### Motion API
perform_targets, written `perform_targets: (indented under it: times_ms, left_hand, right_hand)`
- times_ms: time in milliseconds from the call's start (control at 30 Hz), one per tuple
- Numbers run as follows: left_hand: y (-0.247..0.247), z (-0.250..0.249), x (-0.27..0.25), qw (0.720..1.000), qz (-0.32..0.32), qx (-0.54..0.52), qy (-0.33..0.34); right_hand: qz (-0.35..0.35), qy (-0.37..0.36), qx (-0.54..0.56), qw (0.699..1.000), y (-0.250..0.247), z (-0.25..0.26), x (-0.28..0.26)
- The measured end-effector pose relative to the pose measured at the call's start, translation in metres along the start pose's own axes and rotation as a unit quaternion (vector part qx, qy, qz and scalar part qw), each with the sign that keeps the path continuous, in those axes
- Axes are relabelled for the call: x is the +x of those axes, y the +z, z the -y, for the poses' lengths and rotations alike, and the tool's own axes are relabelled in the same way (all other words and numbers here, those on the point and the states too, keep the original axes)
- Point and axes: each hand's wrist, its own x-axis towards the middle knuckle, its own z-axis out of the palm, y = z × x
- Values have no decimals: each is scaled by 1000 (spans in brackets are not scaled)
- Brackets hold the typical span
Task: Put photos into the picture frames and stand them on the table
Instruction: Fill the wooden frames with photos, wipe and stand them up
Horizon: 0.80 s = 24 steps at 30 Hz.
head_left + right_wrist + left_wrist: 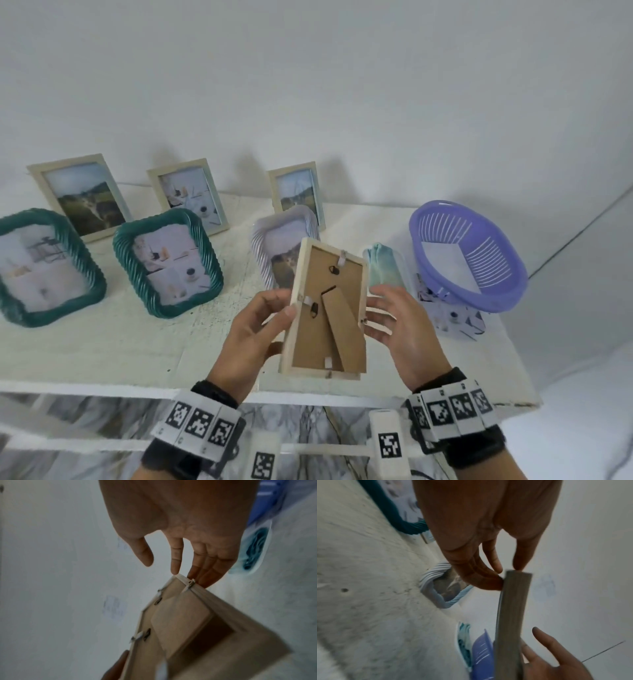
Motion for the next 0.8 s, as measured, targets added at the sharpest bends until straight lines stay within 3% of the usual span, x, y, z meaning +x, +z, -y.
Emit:
perform_targets:
  times_ms: [100,200,267,333,567,800]
  left_hand:
    - [-5,27,5,997,-40,54,-23]
    - [-10,61,11,986,-51,151,-48]
    - [-13,79,15,974,-31,214,-59]
    - [-11,88,17,962,-23,266,-58]
    - [0,95,21,955,-26,290,-48]
    - [-2,103,23,948,-46,313,-40]
  right_hand:
    - [-32,-61,-160,985,-12,-23,1]
    - [-44,-110,-357,927,-28,-54,5]
    - [-50,-118,-430,894,-34,-67,5]
    - [-39,-127,-462,877,-39,-79,8]
    - [3,-141,-576,805,-43,-95,16]
    - [48,-117,-601,789,-43,-91,24]
